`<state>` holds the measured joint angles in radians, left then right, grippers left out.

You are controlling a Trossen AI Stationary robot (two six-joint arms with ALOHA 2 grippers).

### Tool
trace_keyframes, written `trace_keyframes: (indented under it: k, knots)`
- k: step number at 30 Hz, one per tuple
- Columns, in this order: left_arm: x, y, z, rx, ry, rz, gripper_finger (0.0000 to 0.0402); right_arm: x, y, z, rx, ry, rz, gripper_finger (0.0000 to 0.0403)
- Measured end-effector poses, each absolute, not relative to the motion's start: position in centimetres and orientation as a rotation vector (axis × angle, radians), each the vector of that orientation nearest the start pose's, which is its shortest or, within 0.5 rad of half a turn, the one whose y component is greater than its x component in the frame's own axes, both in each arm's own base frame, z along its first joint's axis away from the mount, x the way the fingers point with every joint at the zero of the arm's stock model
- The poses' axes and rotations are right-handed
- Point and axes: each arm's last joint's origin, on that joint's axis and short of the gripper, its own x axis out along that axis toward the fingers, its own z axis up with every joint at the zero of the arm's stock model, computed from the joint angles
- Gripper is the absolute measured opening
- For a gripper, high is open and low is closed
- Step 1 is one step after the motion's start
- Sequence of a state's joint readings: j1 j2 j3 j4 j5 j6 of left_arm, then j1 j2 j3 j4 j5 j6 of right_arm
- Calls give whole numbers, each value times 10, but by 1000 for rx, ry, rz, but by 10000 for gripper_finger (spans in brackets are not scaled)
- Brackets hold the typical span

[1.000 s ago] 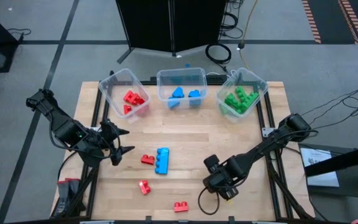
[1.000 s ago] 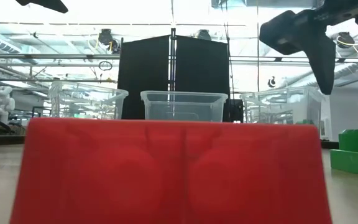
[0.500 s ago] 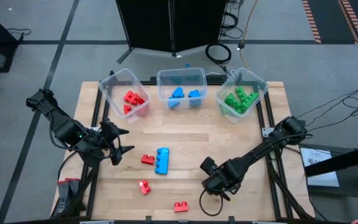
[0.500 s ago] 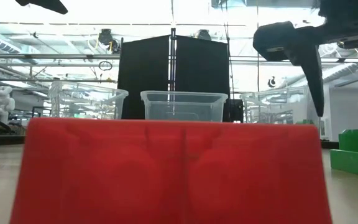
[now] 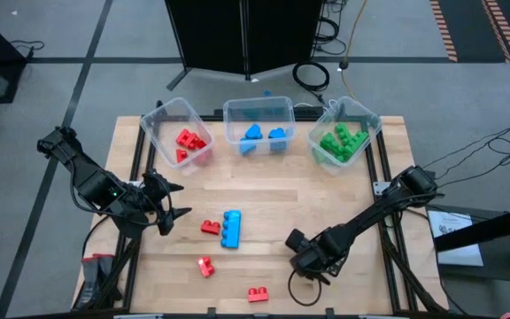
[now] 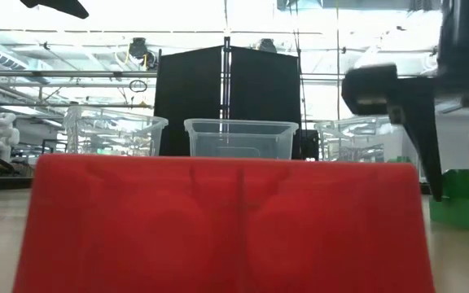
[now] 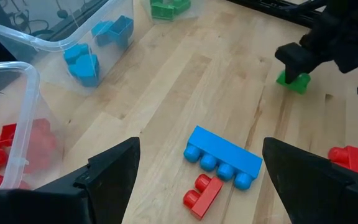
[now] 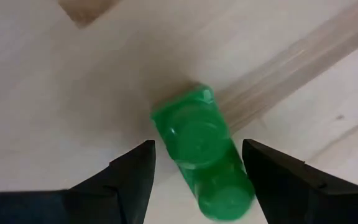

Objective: Sort blocks
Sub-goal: Put the green game piece into the right transparent bin

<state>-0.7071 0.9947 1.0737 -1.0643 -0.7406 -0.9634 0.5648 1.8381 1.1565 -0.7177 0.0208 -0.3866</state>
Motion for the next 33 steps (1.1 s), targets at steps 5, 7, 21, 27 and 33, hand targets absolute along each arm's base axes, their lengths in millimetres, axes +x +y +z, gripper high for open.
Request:
trace_keyframes:
  k: [5, 7, 21, 27, 33]
  knots:
    - [138, -92, 330, -268, 630, 363, 336, 273, 173, 139, -710, 1287, 706, 218]
    - [138, -92, 330, -268, 630, 364, 336, 271, 171, 136, -676, 1312, 680, 190]
    - [138, -92, 330, -268, 631, 363, 336, 311, 148, 174, -109, 1208, 107, 116]
    - [138, -92, 330, -268, 630, 363, 336, 315, 101, 242, -119, 932, -188, 116]
    - [139, -93, 330, -274, 625, 361, 336, 264, 23, 306, -13, 788, -578, 116]
